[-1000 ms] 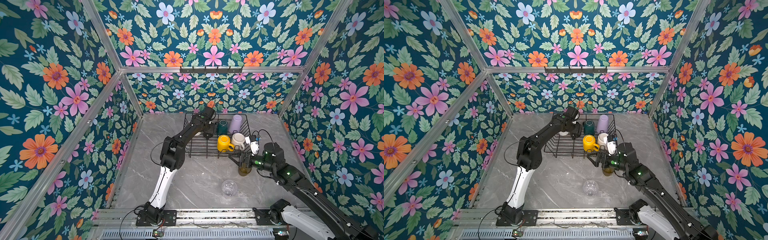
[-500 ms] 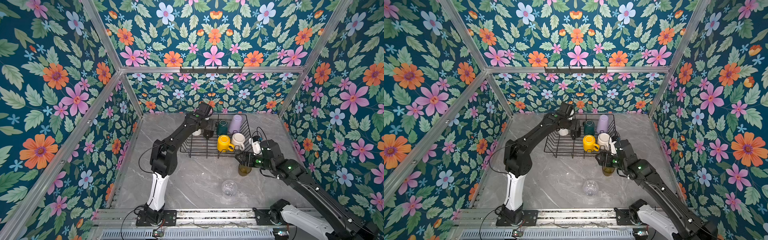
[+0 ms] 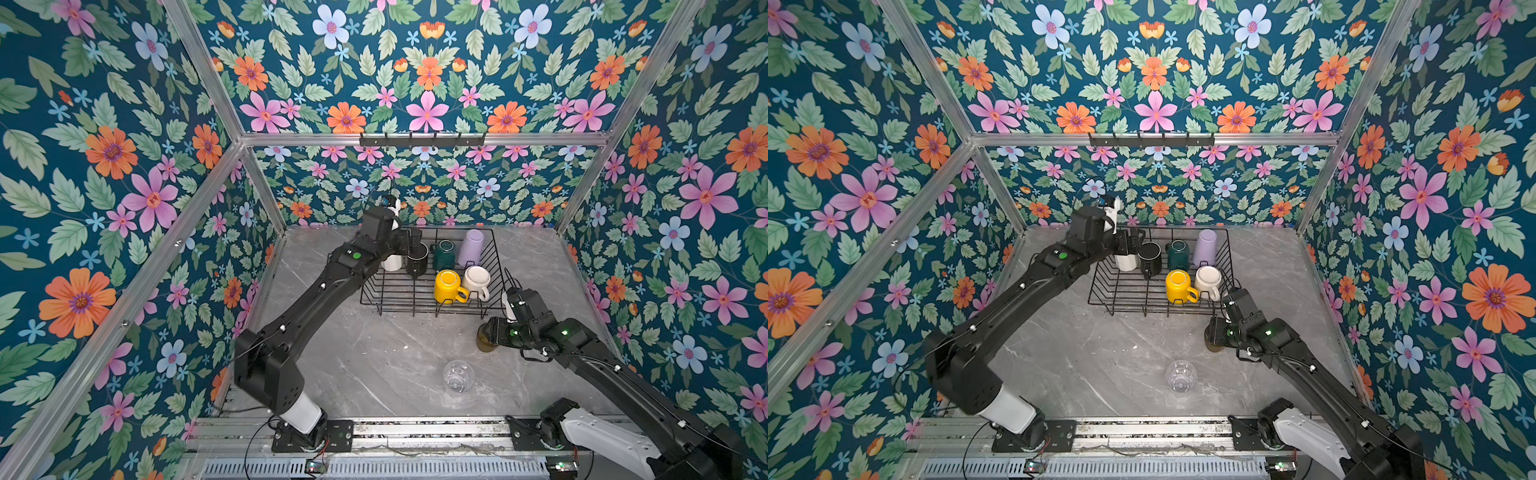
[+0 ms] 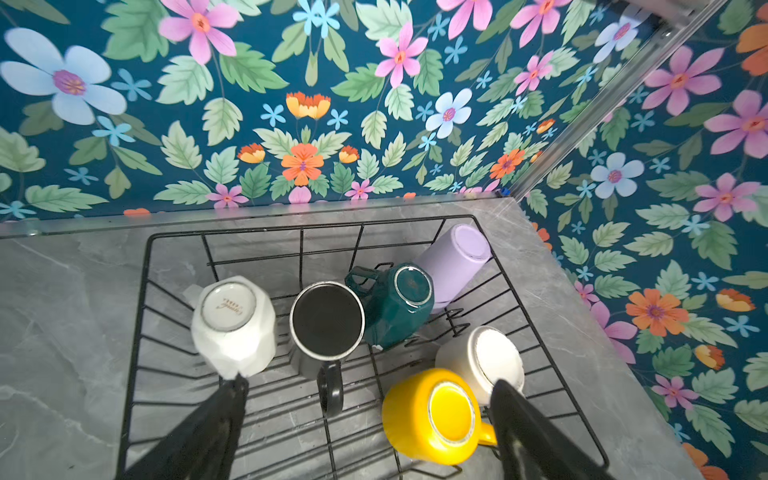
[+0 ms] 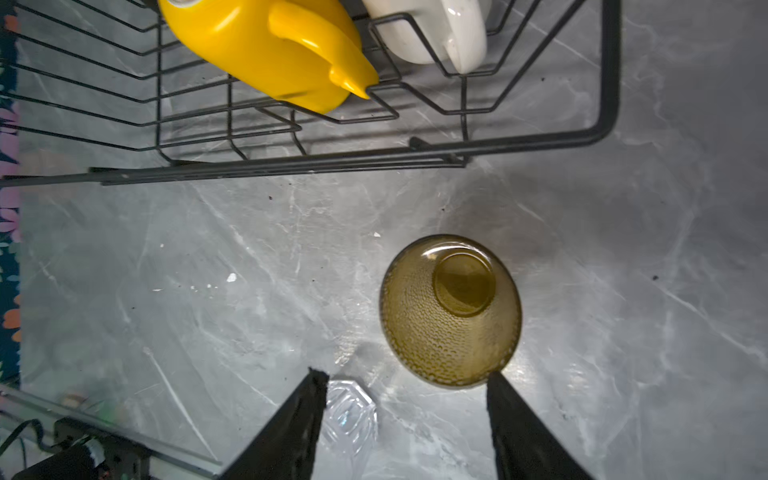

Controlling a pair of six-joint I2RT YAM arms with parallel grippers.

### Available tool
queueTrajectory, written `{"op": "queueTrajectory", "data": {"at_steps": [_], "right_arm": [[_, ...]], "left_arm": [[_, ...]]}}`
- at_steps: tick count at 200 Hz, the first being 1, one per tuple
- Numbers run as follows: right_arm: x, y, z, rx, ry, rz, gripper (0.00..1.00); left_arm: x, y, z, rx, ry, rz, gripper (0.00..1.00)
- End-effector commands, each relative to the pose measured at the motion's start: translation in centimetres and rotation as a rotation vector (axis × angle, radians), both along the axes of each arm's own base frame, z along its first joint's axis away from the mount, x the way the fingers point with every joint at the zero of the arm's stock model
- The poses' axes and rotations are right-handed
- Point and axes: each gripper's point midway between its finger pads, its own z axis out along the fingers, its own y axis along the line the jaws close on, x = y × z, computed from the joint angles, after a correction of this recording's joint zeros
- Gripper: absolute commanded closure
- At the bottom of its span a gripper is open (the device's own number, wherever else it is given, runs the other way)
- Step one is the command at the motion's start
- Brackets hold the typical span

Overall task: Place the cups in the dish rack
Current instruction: 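Open the left gripper and lift it away from the black mug, then draw the left arm back while the right gripper closes on the olive glass cup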

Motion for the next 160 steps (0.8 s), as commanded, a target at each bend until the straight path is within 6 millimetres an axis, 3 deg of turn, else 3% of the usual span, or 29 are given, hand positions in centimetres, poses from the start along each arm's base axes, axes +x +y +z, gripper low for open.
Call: {"op": "queueTrajectory", "data": {"at_steps": [1, 34, 76, 126, 160], "right_arm": [[0.6, -0.9, -0.6, 0.001, -0.001, -0.057, 0.41], [1.1, -1.6, -1.6, -0.001, 0.016, -0.086, 0.43], [1.9, -2.0, -2.5, -0.017, 0.019, -0.108, 0.46], [2.8, -2.3, -3.7, -0.044, 0.03, -0.129, 0.47], [3.0, -2.3, -5.0, -0.058, 0.045, -0.125, 0.56]], "left_arm": [[-1.6, 2.1, 3.4, -0.103, -0.125, 0.058, 0.06], [-6.3, 6.4, 4.0, -0.163, -0.196, 0.125, 0.05], [-11.1, 10.8, 2.5, -0.219, -0.236, 0.196, 0.03], [-14.9, 14.3, 1.6, -0.256, -0.272, 0.25, 0.02], [-16.4, 15.9, 1.7, -0.274, -0.297, 0.282, 0.01]]}}
